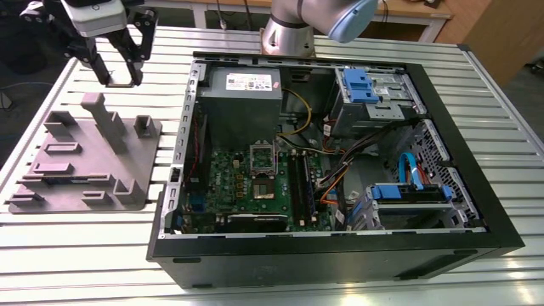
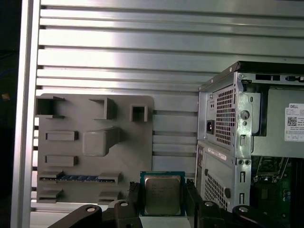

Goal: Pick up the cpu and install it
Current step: 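Pick up the cpu and move it towards the insertion slot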

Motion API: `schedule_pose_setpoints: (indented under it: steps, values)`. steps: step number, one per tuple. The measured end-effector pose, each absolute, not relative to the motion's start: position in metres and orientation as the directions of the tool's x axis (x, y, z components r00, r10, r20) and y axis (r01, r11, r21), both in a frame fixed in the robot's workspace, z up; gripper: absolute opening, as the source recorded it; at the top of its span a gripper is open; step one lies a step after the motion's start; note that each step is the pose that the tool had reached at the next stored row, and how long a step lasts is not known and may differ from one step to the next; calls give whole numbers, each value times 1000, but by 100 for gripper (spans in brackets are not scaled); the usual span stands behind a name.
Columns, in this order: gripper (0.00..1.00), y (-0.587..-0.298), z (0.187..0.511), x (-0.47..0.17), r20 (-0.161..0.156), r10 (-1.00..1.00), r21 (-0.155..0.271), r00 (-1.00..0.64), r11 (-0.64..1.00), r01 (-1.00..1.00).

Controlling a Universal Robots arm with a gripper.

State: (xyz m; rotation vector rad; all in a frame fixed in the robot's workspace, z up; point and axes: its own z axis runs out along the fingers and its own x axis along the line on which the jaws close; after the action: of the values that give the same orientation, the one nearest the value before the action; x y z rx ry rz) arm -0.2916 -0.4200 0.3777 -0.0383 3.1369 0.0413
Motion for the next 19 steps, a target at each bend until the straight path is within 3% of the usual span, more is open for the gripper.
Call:
schedule_pose_setpoints:
  steps: [19]
  values:
    - [47,-420,378,-277,-5,-24,26,-1000,999,-24]
